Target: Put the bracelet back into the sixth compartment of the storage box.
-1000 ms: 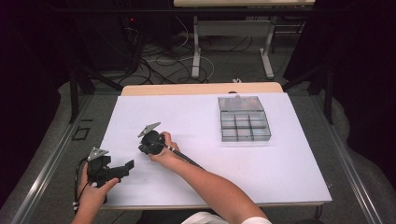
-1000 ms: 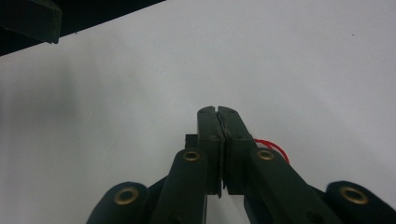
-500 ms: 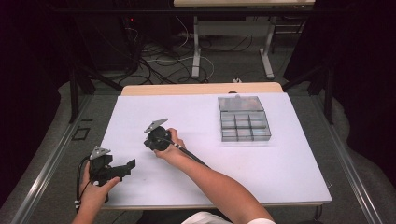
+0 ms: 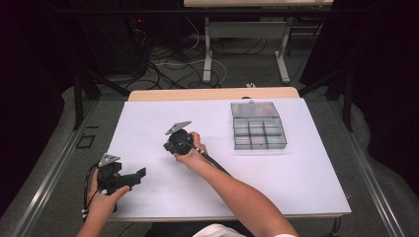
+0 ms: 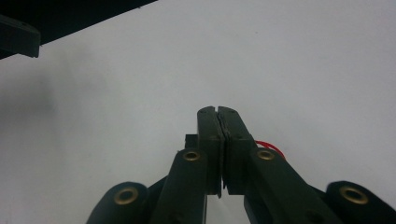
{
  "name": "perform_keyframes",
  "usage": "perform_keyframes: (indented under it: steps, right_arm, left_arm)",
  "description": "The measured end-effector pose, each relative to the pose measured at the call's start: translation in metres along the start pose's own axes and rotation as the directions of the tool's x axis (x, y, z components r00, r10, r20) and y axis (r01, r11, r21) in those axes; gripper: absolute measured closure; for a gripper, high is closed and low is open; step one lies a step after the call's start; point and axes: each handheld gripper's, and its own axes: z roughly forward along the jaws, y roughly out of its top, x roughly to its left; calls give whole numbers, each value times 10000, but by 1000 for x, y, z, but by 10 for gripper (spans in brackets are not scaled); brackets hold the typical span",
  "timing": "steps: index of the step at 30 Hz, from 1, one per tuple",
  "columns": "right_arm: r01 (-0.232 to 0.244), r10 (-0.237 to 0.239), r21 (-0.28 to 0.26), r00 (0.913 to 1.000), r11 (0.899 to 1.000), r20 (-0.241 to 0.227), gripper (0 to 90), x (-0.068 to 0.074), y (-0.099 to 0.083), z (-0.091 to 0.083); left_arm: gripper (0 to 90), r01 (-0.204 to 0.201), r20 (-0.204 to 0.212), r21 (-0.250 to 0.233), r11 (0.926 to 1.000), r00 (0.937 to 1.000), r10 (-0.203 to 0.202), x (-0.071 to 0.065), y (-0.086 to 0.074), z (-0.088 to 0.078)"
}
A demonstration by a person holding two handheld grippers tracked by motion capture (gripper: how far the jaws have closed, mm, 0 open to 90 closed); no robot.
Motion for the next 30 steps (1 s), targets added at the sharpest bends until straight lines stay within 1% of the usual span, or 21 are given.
perform_keyframes:
  steps: [1,2,3,4,5,7,8,11,14,15,16,18,19,21,22,23,26,27,30]
  right_arm:
    - [-147,147,10,9999,9999,62,892,-1,0,-2]
    - [-148,148,29,9998,9999,96,892,-4,-1,-4]
    - [-42,42,-19,9999,10000,113,892,-7,-1,-6]
    - [-194,193,34,9997,9998,161,892,-8,-2,-9]
    - [-224,224,-24,9994,9997,277,892,-10,-2,-11]
    - [-222,222,-22,9992,9998,332,892,-15,-3,-16]
    - [-334,337,-88,9986,9994,414,892,-16,-4,-18]
    - [-449,450,-32,9977,9990,506,891,-22,-6,-24]
    - [-495,499,-83,9967,9987,643,892,-29,-9,-31]
    - [-492,506,-216,9964,9986,683,891,-30,-9,-32]
    - [-551,555,-83,9960,9984,705,891,-32,-10,-35]
    - [-594,612,-252,9951,9979,783,891,-36,-12,-38]
    - [-643,654,-164,9944,9978,828,891,-37,-12,-40]
    - [-671,683,-160,9941,9976,841,891,-41,-13,-45]
    - [-681,725,-509,9934,9964,890,891,-43,-15,-45]
    - [-733,746,-184,9931,9971,903,891,-45,-14,-49]
    - [-783,801,-221,9915,9967,1021,891,-51,-16,-55]
    - [-812,853,-422,9904,9958,1088,891,-53,-17,-56]
    - [-870,901,-308,9887,9957,1199,891,-59,-19,-63]
  left_arm:
    - [9,-2,6,13,10000,10000,2,0,0,0]
    - [8,-6,7,-25,10000,10000,6,0,0,1]
    - [9,-9,-7,-47,10000,10000,9,0,0,1]
    - [9,-21,16,-11,10000,10000,21,0,0,1]
    - [9,-17,8,-53,10000,10000,17,-1,0,2]
    - [8,-13,7,-48,10000,10000,13,-1,1,3]
    - [9,-5,21,-34,10000,10000,6,-1,1,3]
    - [8,-10,18,-17,10000,10000,10,-1,1,3]
    - [9,-18,38,-18,10000,10000,18,-1,1,4]
    - [9,-14,30,-11,10000,10000,14,-1,1,4]
    - [9,-20,23,-2,10000,10000,20,-1,1,4]
    - [8,8,26,-7,10000,10000,-8,-1,1,4]
    - [9,0,30,4,10000,10000,0,-1,1,4]
    - [8,9,30,8,10000,10000,-9,-1,1,4]
    - [9,11,31,8,10000,10000,-11,-1,1,4]
    - [8,9,32,12,10000,10000,-9,-1,1,4]
    - [9,17,26,14,10000,10000,-17,-1,1,4]
    - [9,19,30,13,10000,10000,-19,-1,1,4]
    - [9,17,26,9,10000,10000,-17,-1,1,4]
